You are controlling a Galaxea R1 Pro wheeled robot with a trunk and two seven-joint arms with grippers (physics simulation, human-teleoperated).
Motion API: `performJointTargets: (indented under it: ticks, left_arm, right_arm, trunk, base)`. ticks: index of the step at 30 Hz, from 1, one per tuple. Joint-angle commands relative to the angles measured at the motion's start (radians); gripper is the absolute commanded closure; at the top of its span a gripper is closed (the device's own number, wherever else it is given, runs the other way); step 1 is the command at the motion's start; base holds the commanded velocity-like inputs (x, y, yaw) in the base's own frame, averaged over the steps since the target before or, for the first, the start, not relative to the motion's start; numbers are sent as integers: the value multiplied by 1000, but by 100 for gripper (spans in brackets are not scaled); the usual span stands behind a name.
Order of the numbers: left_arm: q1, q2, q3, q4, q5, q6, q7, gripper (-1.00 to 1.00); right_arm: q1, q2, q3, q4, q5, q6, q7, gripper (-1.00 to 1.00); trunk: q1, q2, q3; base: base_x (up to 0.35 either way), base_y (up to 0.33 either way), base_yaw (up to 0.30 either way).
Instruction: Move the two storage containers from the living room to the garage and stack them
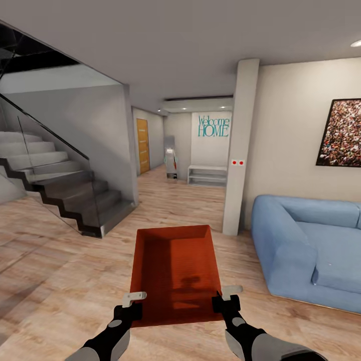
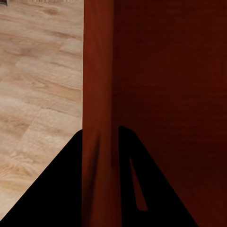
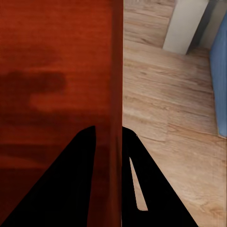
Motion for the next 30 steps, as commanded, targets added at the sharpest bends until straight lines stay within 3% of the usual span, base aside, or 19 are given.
performJointTargets:
  ticks: [1, 30]
  left_arm:
    - [-1, 14, -24, -2, 1, -50, 10, 100]
    - [-1, 14, -25, -3, -2, -54, 10, 100]
  right_arm:
    - [-1, 0, -50, 3, 22, 4, 7, 100]
    - [-1, -2, -50, 1, 23, 4, 7, 100]
  trunk:
    - [1, -1, -2]
    - [1, -1, -2]
  base:
    - [322, 0, 0]
    - [322, 0, 0]
